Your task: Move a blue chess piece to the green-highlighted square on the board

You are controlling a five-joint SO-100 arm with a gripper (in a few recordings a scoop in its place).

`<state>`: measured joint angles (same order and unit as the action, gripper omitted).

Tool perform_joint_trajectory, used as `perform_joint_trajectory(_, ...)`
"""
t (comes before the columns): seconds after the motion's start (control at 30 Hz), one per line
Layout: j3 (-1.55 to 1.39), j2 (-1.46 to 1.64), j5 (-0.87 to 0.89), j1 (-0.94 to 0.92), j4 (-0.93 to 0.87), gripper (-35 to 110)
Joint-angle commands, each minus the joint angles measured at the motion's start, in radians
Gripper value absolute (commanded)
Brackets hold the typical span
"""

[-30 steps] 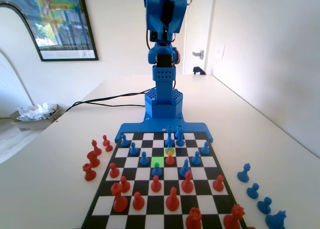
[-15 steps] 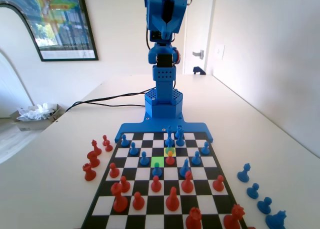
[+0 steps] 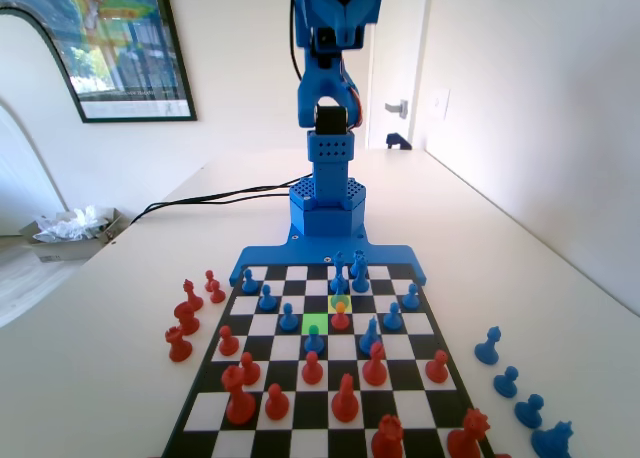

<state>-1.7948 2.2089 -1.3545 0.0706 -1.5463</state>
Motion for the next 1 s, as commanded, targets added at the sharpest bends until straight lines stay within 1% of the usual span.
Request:
perform_joint_trajectory(0.0,-0.005,-0.095,0.032,0.008,0.066,1)
perform_joint_trajectory(0.23,-0.167,-0.175,0.078,0.0,0.16,2)
perform_joint_trajectory(0.47,-0.311,-0.219,0.081,-0.012,0.258,3)
perform_joint_trajectory(0.97,-0.439,-0.336,-0.008,-0.067,0.463,9)
